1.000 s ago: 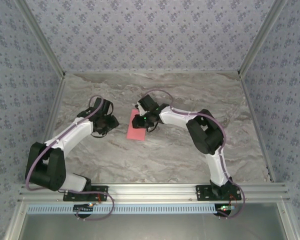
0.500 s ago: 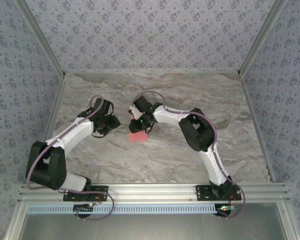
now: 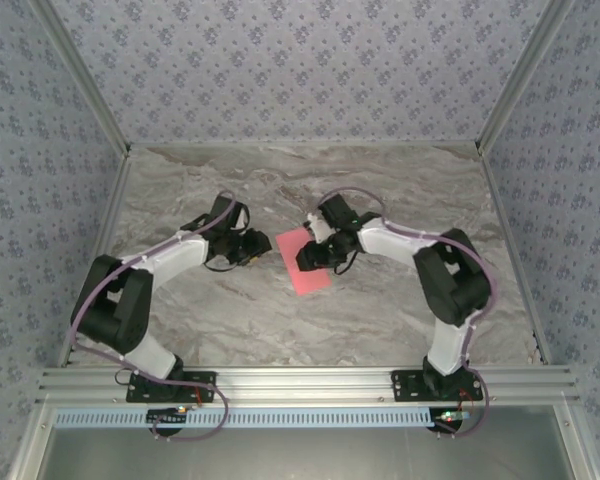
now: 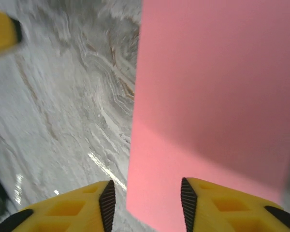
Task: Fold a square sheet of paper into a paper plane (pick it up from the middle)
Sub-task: Move the paper to the center of the table, then third fold the triangle at the center of the table.
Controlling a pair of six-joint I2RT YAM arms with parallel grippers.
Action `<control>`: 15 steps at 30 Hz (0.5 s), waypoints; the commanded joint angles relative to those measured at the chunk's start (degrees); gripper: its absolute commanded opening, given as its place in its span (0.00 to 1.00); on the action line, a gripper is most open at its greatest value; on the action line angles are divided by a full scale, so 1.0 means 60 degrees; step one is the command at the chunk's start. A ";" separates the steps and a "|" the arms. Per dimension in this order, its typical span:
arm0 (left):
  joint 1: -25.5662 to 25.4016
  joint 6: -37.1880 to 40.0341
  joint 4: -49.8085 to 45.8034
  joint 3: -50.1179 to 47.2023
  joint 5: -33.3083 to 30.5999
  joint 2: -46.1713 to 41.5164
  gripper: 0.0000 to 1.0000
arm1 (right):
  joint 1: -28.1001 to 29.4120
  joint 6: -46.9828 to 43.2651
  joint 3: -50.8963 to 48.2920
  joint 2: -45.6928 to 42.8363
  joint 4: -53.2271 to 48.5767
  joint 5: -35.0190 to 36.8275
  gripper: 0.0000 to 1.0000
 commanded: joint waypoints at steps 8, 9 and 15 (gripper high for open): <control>-0.0949 -0.0212 0.1457 0.1175 0.1150 0.1802 0.19 | -0.1283 0.2549 -0.1767 -0.1088 0.1003 -0.0013 0.50; -0.0982 -0.0213 0.1438 0.1243 0.1139 0.1924 0.19 | -0.1287 0.2579 -0.1811 -0.1062 0.1015 -0.0051 0.50; -0.1129 -0.0087 0.0612 0.1673 0.0729 0.2706 0.14 | -0.1287 0.2644 -0.2015 -0.0902 0.1312 -0.0381 0.50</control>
